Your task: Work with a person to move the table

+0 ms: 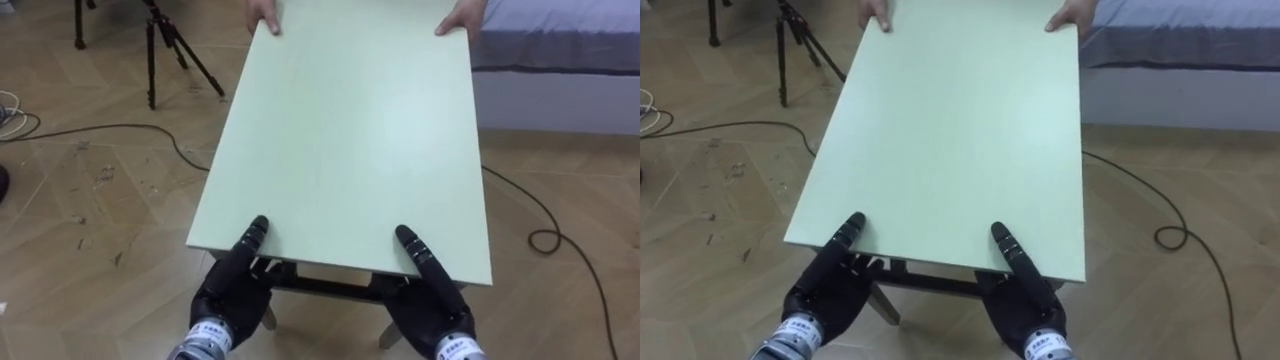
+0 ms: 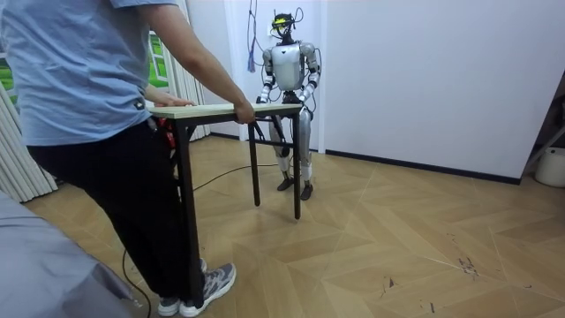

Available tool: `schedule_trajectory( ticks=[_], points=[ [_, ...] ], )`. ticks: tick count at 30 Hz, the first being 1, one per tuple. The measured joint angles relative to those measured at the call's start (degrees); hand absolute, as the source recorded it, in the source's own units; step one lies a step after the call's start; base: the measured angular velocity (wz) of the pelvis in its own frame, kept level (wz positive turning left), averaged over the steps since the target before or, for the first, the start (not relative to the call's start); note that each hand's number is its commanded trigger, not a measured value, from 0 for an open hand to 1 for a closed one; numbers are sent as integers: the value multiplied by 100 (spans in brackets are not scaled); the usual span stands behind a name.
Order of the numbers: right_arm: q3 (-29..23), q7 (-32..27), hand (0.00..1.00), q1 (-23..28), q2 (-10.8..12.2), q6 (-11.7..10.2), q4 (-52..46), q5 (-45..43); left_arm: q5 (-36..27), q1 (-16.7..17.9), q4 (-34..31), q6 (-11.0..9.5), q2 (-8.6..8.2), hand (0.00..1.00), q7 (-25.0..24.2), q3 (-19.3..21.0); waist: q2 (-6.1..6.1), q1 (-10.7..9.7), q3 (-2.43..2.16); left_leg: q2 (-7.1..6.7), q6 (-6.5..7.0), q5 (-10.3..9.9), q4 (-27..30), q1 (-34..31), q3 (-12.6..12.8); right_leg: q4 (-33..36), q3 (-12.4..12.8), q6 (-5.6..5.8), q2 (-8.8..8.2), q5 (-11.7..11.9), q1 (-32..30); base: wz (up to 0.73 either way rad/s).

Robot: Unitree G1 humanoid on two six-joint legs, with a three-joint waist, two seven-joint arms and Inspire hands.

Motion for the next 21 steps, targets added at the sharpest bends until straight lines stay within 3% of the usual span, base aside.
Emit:
schedule_trajectory(
  ticks=[10,13,15,18,19,20,21],
  points=[
    [297,-123,100,27,-80,-340,-178,91,6,166,-302,-166,1,100,178,-97,-36,-42,9,57,-14,-29,366,-286,-37,20,2,-24,45,14,-83,5],
    [285,-123,100,48,-139,-344,-202,121,-10,164,-307,-208,14,100,164,-132,-29,-2,6,204,-74,-150,909,-575,-105,70,52,-76,196,39,-137,6],
    [269,-140,100,65,-136,-389,-271,131,-111,109,-331,-238,32,100,161,-225,-13,11,1,260,-87,-149,1248,-863,-309,207,154,-141,306,35,-298,18],
    [220,-264,100,75,-238,-433,-518,198,-217,-66,-384,-253,168,100,163,-327,-9,66,-5,315,-371,-35,1254,-1123,-515,119,181,-330,424,65,-573,10],
    [203,-288,100,62,-295,-430,-575,202,-231,-57,-400,-259,111,100,163,-329,38,143,-1,413,-409,-79,1741,-1304,-457,138,92,-413,380,110,-669,-67],
    [218,-339,100,57,-304,-382,-597,192,-322,79,-441,-264,75,100,162,-316,125,310,-17,643,-334,-250,2900,-1374,-191,188,-23,-468,439,122,-652,-91],
    [232,-372,100,68,-308,-331,-628,148,-457,272,-547,-266,92,100,154,-306,232,310,-74,843,-336,-271,3828,-1277,-92,240,-67,-524,558,109,-604,-70]
  ],
)
